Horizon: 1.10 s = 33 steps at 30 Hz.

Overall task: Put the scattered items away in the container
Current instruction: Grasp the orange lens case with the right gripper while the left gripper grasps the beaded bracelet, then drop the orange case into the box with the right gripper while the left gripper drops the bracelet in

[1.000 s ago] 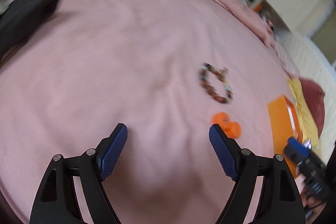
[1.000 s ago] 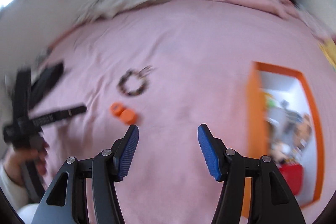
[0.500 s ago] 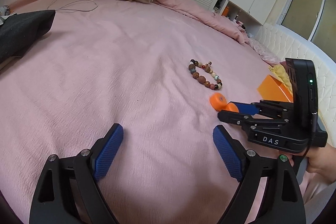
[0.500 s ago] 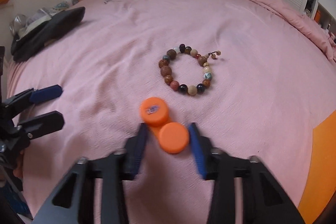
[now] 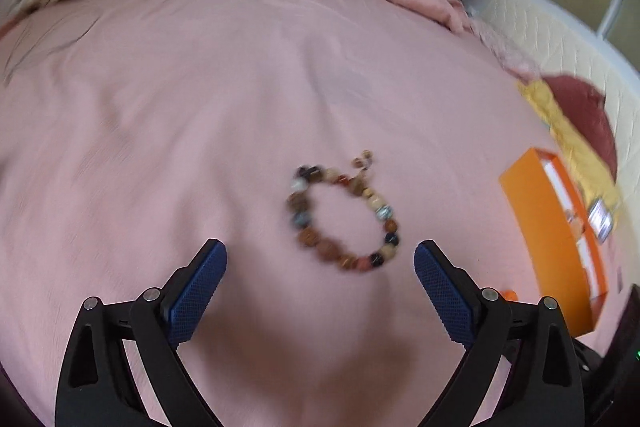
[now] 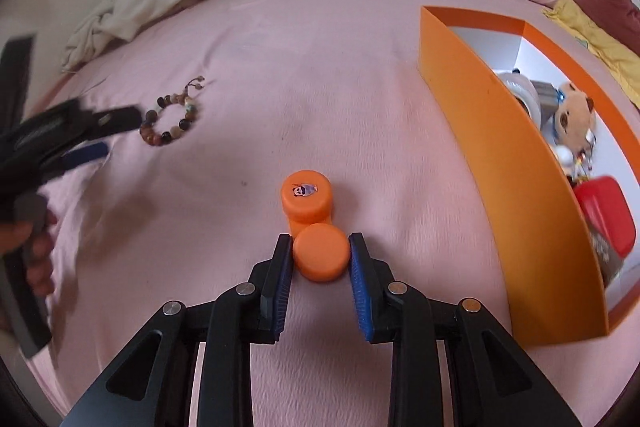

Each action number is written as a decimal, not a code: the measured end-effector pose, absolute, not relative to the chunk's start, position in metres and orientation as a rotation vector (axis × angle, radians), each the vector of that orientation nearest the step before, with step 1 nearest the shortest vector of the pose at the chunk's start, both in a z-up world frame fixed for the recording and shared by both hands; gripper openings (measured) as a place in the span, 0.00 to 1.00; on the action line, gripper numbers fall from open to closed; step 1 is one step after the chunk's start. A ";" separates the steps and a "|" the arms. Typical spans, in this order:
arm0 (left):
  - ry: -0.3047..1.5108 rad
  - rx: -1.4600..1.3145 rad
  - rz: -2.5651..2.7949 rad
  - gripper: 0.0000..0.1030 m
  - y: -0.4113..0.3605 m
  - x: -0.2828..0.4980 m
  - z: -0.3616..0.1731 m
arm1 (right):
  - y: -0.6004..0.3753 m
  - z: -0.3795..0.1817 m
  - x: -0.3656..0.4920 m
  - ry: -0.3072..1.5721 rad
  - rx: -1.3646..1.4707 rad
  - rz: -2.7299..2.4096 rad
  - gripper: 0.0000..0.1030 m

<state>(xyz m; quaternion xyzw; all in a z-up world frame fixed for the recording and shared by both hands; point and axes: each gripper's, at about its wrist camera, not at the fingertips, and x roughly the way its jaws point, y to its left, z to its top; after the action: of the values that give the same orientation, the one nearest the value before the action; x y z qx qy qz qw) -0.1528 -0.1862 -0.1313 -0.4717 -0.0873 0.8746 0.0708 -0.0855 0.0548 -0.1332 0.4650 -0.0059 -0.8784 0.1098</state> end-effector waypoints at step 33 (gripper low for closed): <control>-0.278 -0.950 2.485 0.24 -0.043 -0.155 0.038 | 0.166 0.005 -0.086 -0.354 0.979 -2.812 0.26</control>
<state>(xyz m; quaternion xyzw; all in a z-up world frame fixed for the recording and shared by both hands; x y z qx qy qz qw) -0.1550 -0.0433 0.0377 -0.3456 -0.1010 0.9039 0.2310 -0.0859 0.1659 0.0049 0.3258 -0.1178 -0.9353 0.0716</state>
